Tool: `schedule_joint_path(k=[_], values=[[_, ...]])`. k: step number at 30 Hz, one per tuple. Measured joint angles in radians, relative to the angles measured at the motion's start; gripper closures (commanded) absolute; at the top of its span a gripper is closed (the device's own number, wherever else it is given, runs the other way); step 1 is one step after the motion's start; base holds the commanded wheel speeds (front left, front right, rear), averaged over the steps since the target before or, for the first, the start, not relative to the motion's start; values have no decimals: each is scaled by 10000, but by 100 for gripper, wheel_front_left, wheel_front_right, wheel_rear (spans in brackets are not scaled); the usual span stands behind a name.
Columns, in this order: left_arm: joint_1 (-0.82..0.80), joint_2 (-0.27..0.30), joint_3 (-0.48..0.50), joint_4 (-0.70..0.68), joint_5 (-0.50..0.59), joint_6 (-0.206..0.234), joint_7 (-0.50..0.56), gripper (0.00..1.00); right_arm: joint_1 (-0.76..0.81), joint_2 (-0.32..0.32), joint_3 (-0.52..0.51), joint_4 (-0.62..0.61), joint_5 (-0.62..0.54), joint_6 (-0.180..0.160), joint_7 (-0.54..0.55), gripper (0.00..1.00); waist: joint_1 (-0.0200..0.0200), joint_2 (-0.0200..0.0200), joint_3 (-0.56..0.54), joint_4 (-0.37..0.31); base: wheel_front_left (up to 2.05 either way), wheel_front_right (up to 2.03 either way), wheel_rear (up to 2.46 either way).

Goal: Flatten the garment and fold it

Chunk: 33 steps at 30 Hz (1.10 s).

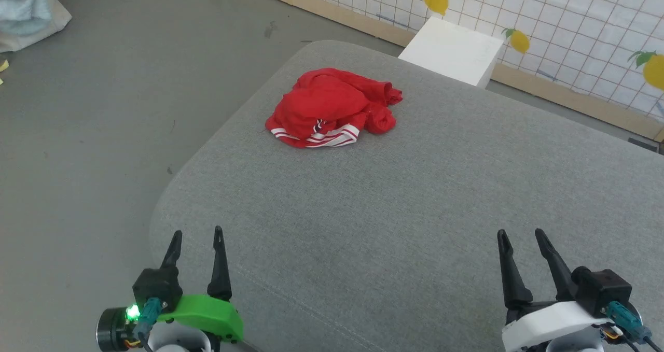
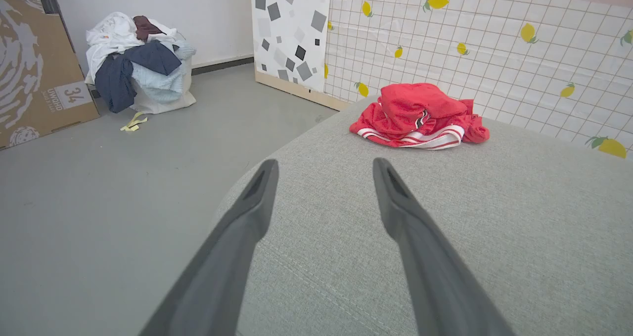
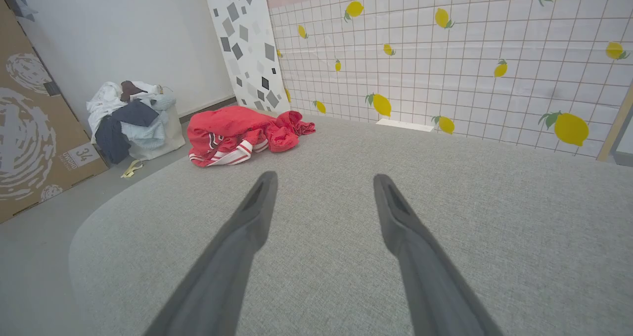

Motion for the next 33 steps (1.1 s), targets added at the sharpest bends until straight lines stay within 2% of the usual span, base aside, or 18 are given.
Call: schedule_joint_path(k=[4, 9, 22, 28, 33], values=[[-438, 148, -6, 130, -27, -150, 2, 0, 0, 0, -4, -46, -15, 0, 0, 0, 0, 0, 75, -84, 0, 0, 0], [-1843, 420, 44, 487, -182, -403, 182, 0, -91, 2, -33, -222, -184, 0, 13, 0, 0, 0, 344, -220, 0, 0, 0], [-6741, 844, 481, 3242, -1400, -1135, 1559, 0, -622, 4, -345, -1806, -1070, 2, 953, 0, 1, 0, 1993, -928, 0, 0, 0], [-8915, 1193, 932, 4734, -2424, -1300, 3634, 0, -913, 8, -550, -2732, -1300, 0, 1254, 0, 1, 0, 3068, -1477, 0, 0, 0], [-10036, 1592, 1080, 5676, -2761, -1005, 6090, 0, -1085, 6, -750, -3127, -1308, 0, 1329, 0, 1, 0, 3974, -1975, 0, 0, 0]])
